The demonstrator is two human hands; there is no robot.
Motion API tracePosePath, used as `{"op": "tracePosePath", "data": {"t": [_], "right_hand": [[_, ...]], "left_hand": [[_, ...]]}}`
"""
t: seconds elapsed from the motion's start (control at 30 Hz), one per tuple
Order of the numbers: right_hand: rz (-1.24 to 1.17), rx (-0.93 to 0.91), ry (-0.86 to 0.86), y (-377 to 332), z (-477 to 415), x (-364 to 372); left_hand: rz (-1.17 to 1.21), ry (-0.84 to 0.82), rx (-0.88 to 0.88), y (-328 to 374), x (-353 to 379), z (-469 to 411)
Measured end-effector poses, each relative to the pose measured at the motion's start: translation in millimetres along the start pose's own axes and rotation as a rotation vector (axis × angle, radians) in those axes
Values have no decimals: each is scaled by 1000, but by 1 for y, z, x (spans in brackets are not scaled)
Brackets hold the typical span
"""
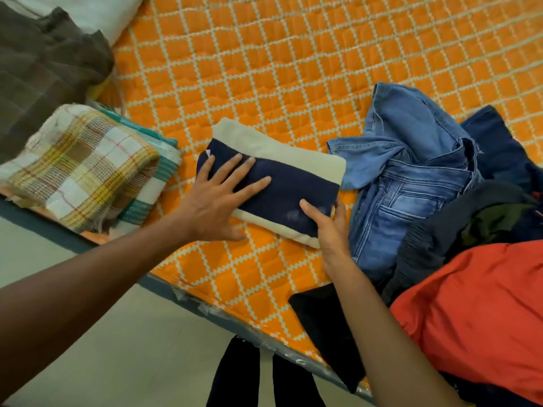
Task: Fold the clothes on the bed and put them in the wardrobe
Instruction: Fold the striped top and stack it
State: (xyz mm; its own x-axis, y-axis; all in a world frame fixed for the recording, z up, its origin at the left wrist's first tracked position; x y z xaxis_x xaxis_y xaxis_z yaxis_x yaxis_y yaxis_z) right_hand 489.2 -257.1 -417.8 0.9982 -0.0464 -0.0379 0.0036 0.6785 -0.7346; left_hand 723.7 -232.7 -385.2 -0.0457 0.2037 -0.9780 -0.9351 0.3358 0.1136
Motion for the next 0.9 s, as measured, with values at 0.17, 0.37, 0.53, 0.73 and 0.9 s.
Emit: {"op": "tracePosePath", "data": {"t": [0.17, 0.37, 0.53, 0.73, 0.9], "right_hand": [[-168, -46, -74, -33, -7, 10], [204, -508, -219, -133, 0, 34], [627, -741, -135, -181, -23, 81], [551, -666, -128, -176, -72, 146], [533, -616, -166, -145, -102, 221]], "left_hand": [[62, 28, -85, -2, -14, -34], [732, -154, -352, -40, -95, -58], [1120, -318, -562, -77, -106, -53], [1442, -373, -633, -146, -92, -55], [1233, -411, -828, -239, -41, -38]]}}
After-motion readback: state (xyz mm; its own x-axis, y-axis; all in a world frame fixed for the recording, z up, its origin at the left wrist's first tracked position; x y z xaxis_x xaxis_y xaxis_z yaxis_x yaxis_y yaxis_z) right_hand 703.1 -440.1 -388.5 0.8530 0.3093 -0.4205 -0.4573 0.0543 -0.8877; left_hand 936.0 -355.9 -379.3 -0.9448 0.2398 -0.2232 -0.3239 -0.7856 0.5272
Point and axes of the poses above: each hand's wrist, its own z-axis away from the middle knuckle, its own x-axis out of the palm, y = z × x, the point moved 8 cm from there along -z, towards the middle knuckle, and after that the axes turned 2 degrees about -z, right-handed, at the moved point
